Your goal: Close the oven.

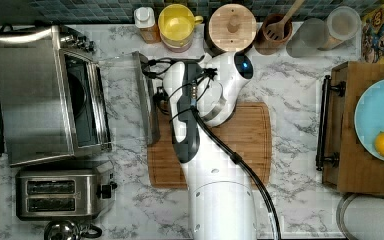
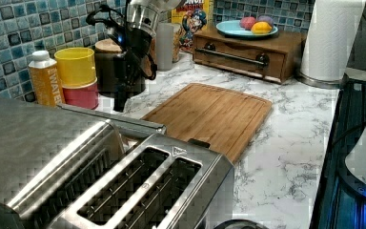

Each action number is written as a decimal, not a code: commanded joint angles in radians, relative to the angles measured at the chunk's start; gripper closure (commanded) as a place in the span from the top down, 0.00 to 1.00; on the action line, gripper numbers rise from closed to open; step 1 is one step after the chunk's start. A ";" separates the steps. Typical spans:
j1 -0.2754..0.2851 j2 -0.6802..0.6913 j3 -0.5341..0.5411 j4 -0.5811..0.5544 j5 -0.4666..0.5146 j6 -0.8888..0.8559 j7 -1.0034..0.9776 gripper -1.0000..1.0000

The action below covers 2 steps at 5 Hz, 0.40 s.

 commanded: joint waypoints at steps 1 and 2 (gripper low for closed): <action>0.072 -0.033 0.016 0.043 -0.095 0.096 -0.004 0.00; 0.088 -0.054 -0.011 0.005 -0.108 0.180 0.037 0.00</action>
